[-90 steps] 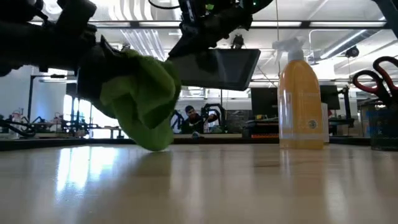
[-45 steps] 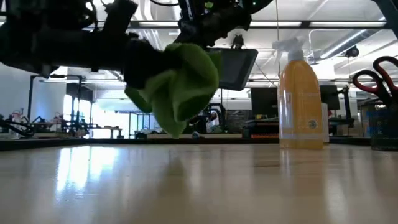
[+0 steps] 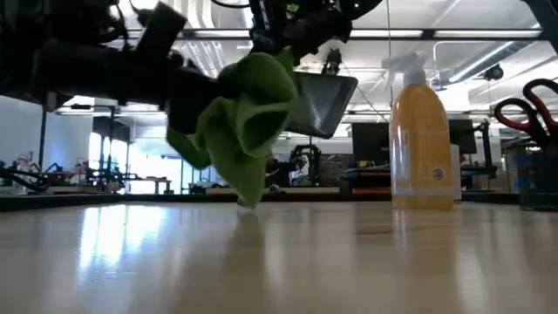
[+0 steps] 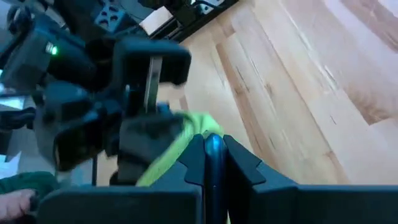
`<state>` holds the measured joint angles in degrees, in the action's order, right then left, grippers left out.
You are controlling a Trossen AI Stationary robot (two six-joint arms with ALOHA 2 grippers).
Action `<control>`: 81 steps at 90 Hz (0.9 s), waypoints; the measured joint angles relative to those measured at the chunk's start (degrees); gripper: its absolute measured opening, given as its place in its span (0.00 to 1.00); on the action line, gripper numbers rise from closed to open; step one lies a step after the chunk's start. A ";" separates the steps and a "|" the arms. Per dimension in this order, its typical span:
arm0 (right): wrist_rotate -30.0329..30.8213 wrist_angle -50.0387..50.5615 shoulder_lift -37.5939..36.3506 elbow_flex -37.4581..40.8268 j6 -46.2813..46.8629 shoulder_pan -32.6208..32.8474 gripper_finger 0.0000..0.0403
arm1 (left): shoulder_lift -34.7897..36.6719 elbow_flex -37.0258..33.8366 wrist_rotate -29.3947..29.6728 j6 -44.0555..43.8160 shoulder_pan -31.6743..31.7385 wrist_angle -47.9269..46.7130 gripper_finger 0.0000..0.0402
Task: Apply microfiber cloth
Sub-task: Wipe the back and front of the tablet with the green microfiber cloth
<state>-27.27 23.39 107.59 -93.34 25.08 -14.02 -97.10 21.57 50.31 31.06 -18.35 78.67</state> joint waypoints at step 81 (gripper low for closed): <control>-1.40 0.18 -0.11 -0.02 3.49 -1.14 0.02 | 10.14 -6.16 -6.37 -1.56 -2.11 2.32 0.00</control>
<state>-28.68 23.57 107.48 -93.36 28.57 -15.17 -86.96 15.40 43.94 29.50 -20.46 80.99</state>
